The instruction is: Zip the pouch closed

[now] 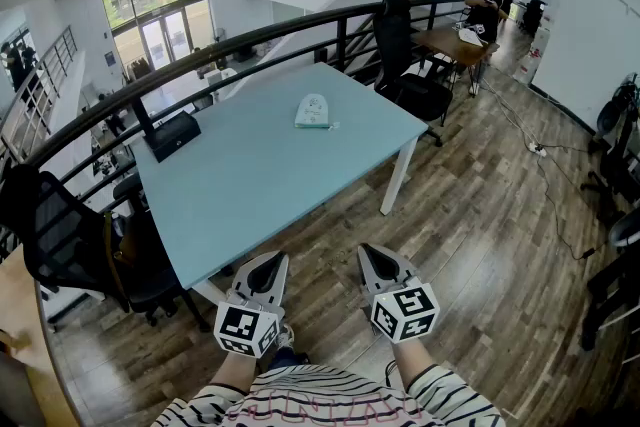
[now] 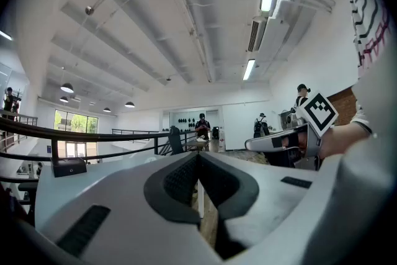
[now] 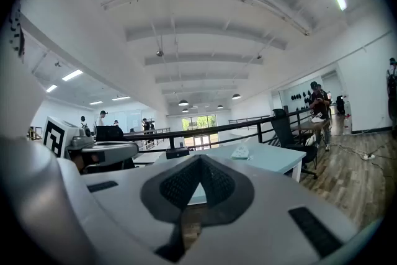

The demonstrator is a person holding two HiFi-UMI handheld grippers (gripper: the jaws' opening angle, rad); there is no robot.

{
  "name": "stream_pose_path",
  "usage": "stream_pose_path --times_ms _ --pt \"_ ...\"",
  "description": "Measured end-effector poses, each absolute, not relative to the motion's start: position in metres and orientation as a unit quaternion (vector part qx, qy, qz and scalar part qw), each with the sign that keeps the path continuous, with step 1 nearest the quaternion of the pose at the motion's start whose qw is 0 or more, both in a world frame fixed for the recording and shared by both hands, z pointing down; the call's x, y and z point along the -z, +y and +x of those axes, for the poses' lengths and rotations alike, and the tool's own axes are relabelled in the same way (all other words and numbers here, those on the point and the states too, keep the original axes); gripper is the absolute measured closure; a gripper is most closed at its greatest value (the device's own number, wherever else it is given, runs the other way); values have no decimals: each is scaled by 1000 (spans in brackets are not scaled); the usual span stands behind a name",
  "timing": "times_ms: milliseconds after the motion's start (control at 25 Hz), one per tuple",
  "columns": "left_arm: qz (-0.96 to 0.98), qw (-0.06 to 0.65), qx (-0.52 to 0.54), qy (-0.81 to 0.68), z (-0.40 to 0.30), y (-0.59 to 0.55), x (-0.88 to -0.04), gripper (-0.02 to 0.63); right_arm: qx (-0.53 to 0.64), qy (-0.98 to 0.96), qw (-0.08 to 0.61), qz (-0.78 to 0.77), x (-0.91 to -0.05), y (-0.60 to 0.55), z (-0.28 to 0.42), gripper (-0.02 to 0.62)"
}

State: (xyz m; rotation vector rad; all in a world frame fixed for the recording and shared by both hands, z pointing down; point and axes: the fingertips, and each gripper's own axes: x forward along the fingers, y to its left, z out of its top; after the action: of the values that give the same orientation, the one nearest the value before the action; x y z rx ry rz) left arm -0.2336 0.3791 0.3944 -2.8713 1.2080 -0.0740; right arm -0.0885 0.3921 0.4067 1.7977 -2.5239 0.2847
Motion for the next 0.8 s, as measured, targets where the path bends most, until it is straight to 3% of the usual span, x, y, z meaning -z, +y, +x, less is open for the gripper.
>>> stream_pose_path --times_ms 560,600,680,720,760,800 --pt "-928 -17 47 369 -220 391 -428 577 -113 -814 -22 569 -422 402 -78 564" --pt "-928 -23 50 368 -218 391 -431 565 -116 -813 -24 569 -424 403 -74 563" --pt "-930 -34 53 363 -212 389 -436 446 -123 -811 -28 572 -429 404 -67 558" --pt "-930 -38 55 361 -210 388 -437 436 -127 -809 -31 572 -431 403 -64 549" --pt "-930 -39 56 360 -207 386 -439 436 -131 -809 -33 572 -433 402 -61 523" --pt "-930 -40 57 360 -204 383 -441 436 -135 -810 -33 570 -434 400 -59 451"
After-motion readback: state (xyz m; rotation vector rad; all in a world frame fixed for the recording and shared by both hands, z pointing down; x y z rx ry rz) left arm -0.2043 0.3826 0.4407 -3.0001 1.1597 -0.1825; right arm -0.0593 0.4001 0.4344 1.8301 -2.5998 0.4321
